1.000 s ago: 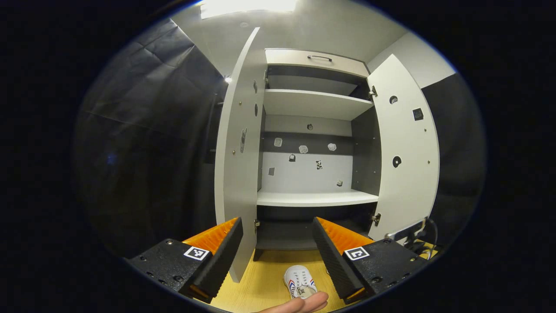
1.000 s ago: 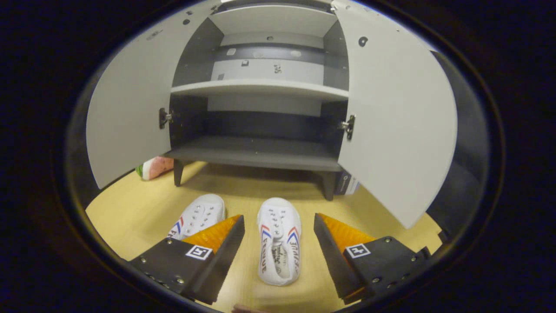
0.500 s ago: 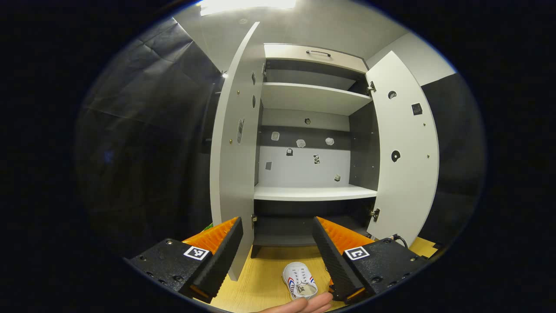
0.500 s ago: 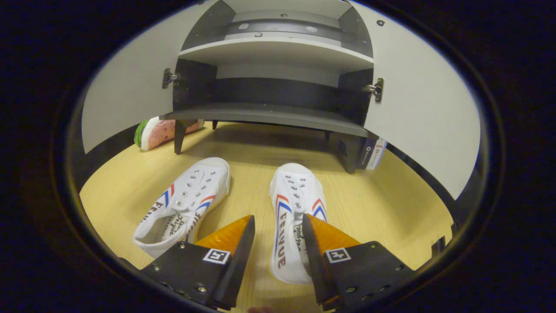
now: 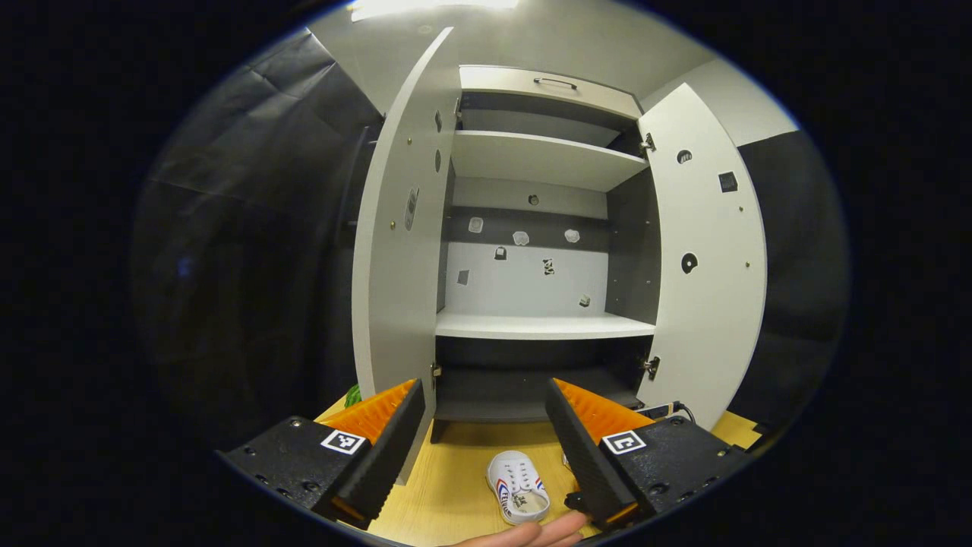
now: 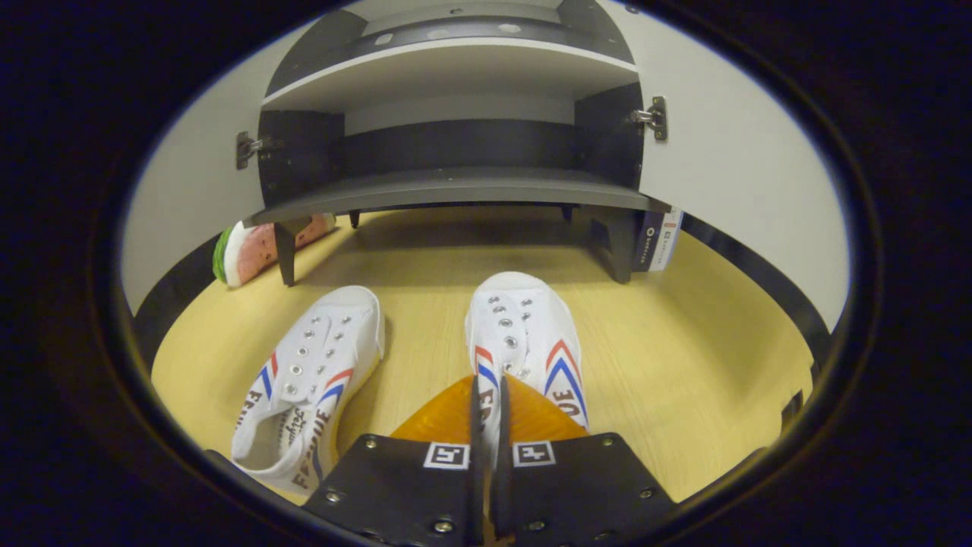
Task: Grab one shoe with the right hand and put it into the shoe cabinet, grab the other shoe with the left hand and put it into the shoe cabinet; then close the right door with the right hand and the left door with the left hand.
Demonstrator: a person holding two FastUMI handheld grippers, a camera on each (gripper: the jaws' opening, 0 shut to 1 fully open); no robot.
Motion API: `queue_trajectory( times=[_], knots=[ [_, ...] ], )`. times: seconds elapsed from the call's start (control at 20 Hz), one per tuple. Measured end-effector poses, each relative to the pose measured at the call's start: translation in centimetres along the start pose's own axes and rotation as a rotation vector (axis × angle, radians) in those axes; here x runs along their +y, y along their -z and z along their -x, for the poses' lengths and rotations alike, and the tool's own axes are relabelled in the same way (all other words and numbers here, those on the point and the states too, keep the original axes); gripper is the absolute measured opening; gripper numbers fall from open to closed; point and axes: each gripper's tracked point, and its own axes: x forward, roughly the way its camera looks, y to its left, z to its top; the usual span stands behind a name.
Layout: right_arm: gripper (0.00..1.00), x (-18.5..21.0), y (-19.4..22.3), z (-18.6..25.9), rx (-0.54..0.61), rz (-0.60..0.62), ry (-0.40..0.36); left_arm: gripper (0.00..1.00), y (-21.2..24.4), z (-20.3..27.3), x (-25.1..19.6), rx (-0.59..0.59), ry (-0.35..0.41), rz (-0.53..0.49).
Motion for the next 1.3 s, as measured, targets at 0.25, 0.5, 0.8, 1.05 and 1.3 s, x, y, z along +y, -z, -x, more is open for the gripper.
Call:
queue_trajectory(
  times=[0.25,0.5,0.8,1.05,1.3],
  knots=[
    [0.01,-0.5,-0.5,1.1,-0.072,-0.185,-0.094,0.98,0.1,0.3,-0.7,-0.011,0.022,-0.049],
    [0.0,-0.4,-0.6,2.9,-0.113,-0.196,-0.134,0.98,1.1,0.0,-1.3,0.011,0.043,-0.054],
    [0.01,-0.2,-3.2,6.2,-0.161,-0.203,-0.174,0.98,2.9,-0.2,-1.0,0.052,0.061,-0.03],
    [0.0,0.1,-9.3,9.6,-0.294,-0.107,-0.178,0.98,3.7,-0.1,-0.8,0.054,0.071,-0.031],
    [0.0,0.1,-16.4,12.9,-0.414,-0.016,-0.173,0.98,4.6,0.3,-1.7,0.068,0.103,-0.069]
  ],
)
